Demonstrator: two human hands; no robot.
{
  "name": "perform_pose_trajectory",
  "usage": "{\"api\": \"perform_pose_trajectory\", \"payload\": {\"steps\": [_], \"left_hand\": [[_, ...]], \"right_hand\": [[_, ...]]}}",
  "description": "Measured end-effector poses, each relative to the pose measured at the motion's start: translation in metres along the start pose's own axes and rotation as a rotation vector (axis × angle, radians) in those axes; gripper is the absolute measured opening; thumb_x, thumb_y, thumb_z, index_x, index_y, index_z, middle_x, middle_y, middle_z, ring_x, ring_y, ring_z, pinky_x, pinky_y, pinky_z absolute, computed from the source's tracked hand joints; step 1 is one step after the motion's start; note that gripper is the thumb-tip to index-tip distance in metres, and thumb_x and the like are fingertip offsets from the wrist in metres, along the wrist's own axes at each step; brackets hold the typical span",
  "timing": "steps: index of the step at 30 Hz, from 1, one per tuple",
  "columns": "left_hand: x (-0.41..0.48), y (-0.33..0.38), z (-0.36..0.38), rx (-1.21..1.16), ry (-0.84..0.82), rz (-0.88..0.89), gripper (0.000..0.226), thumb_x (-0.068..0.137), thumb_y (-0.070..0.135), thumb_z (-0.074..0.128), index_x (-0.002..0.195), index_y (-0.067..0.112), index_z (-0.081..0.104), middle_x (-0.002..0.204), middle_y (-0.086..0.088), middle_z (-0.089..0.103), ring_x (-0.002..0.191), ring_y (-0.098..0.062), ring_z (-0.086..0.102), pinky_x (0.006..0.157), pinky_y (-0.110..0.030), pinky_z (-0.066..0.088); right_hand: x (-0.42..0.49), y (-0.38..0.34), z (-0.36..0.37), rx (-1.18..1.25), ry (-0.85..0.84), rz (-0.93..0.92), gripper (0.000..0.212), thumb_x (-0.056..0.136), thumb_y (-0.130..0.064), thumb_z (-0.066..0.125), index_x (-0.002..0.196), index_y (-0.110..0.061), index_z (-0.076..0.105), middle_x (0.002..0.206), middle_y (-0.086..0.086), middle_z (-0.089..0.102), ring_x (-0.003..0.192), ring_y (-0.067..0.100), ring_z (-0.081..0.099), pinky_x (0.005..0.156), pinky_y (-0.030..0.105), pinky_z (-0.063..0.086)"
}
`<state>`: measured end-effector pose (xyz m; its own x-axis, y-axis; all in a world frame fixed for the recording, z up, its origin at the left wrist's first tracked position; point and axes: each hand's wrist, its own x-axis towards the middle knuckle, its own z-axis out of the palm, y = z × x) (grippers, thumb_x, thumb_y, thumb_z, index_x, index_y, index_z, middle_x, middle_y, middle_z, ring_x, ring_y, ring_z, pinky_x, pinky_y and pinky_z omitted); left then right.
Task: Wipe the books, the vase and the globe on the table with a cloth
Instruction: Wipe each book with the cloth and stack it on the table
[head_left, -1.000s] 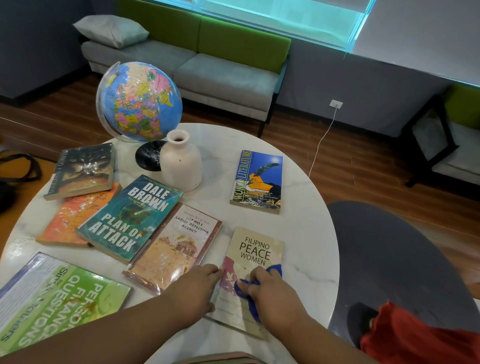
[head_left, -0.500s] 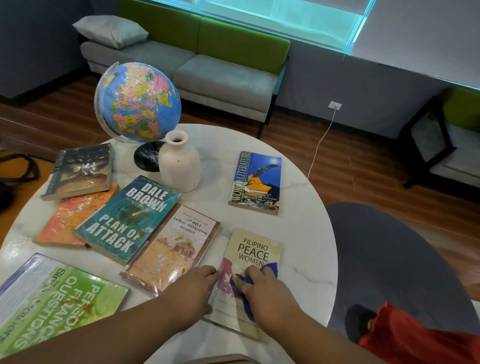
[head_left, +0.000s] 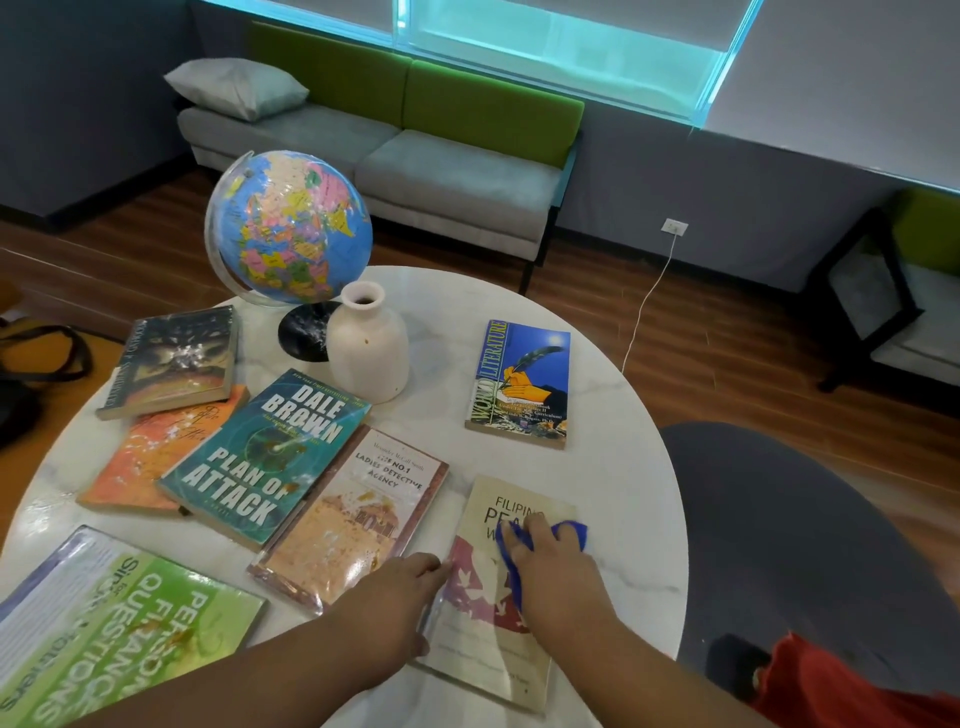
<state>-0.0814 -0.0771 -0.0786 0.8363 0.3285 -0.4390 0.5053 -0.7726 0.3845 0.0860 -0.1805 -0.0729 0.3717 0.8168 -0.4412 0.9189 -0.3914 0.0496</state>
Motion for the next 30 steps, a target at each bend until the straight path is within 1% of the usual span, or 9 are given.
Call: {"api": "perform_pose_trajectory", "payload": {"steps": [5,8,11,13,16,20,23,26,30], "left_hand": [[0.002,-0.004,0.001,-0.017,-0.002,-0.005,0.085,0.087,0.027,0.067,0.154,0.022,0.015,0.153,0.005,0.025,0.137,-0.016,0.030,0.110,-0.024,0.027],[0.003,-0.004,0.000,-0.004,-0.005,-0.003,0.086,0.087,0.029,0.067,0.154,0.023,0.014,0.153,0.006,0.025,0.137,-0.016,0.030,0.110,-0.024,0.028],[0.004,-0.004,0.001,-0.012,0.001,-0.001,0.087,0.085,0.028,0.068,0.154,0.024,0.014,0.153,0.006,0.026,0.137,-0.015,0.031,0.109,-0.024,0.028],[0.004,-0.005,0.001,-0.014,0.012,0.001,0.086,0.085,0.029,0.068,0.153,0.024,0.015,0.153,0.007,0.026,0.136,-0.014,0.031,0.109,-0.023,0.028],[0.003,-0.005,0.001,-0.023,0.010,0.002,0.084,0.086,0.029,0.068,0.153,0.024,0.018,0.152,0.007,0.027,0.136,-0.014,0.032,0.109,-0.023,0.027],[0.003,-0.005,0.001,-0.029,0.005,0.003,0.084,0.085,0.028,0.069,0.153,0.023,0.019,0.152,0.006,0.027,0.137,-0.014,0.031,0.110,-0.022,0.026],[0.002,-0.005,0.000,-0.032,0.000,0.005,0.086,0.085,0.028,0.068,0.153,0.022,0.016,0.155,0.006,0.023,0.139,-0.014,0.027,0.111,-0.022,0.024],[0.003,-0.006,0.001,-0.028,0.002,0.005,0.086,0.085,0.027,0.068,0.153,0.022,0.016,0.155,0.006,0.022,0.140,-0.015,0.027,0.111,-0.023,0.025],[0.003,-0.006,0.002,-0.016,-0.001,0.004,0.087,0.084,0.027,0.069,0.153,0.022,0.017,0.155,0.005,0.023,0.139,-0.015,0.029,0.111,-0.023,0.026]], "right_hand": [[-0.014,-0.010,0.011,-0.008,0.004,-0.177,0.076,0.091,-0.018,0.052,0.152,-0.026,0.008,0.149,0.004,0.017,0.126,0.032,0.028,0.092,0.040,0.045],[0.005,0.005,0.001,-0.004,0.023,-0.102,0.080,0.089,-0.021,0.056,0.152,-0.032,0.007,0.150,0.001,0.015,0.126,0.031,0.029,0.090,0.038,0.046],[0.017,0.019,-0.003,0.027,0.022,0.034,0.083,0.088,-0.020,0.059,0.153,-0.029,0.008,0.150,0.000,0.015,0.126,0.029,0.030,0.089,0.038,0.048],[0.017,0.016,-0.003,0.005,0.025,0.041,0.084,0.088,-0.021,0.060,0.153,-0.028,0.006,0.151,0.000,0.012,0.126,0.030,0.029,0.089,0.038,0.049],[0.008,-0.001,0.005,-0.044,0.017,-0.098,0.083,0.090,-0.023,0.058,0.153,-0.029,0.004,0.154,0.001,0.008,0.128,0.034,0.026,0.092,0.040,0.045],[-0.006,-0.004,0.025,-0.001,0.060,-0.304,0.064,0.096,-0.024,0.050,0.150,-0.032,0.018,0.149,0.001,0.020,0.120,0.033,0.032,0.090,0.041,0.047],[-0.008,0.009,0.025,0.060,0.066,-0.232,0.059,0.097,-0.028,0.050,0.148,-0.038,0.023,0.147,-0.003,0.023,0.121,0.028,0.033,0.093,0.037,0.045],[-0.008,0.000,0.019,0.035,0.070,-0.169,0.068,0.093,-0.021,0.052,0.150,-0.036,0.017,0.146,-0.001,0.021,0.120,0.029,0.033,0.090,0.036,0.045],[-0.016,-0.010,0.026,0.030,0.053,-0.312,0.066,0.094,-0.018,0.052,0.149,-0.034,0.021,0.142,0.001,0.027,0.115,0.030,0.035,0.091,0.038,0.042]]}}
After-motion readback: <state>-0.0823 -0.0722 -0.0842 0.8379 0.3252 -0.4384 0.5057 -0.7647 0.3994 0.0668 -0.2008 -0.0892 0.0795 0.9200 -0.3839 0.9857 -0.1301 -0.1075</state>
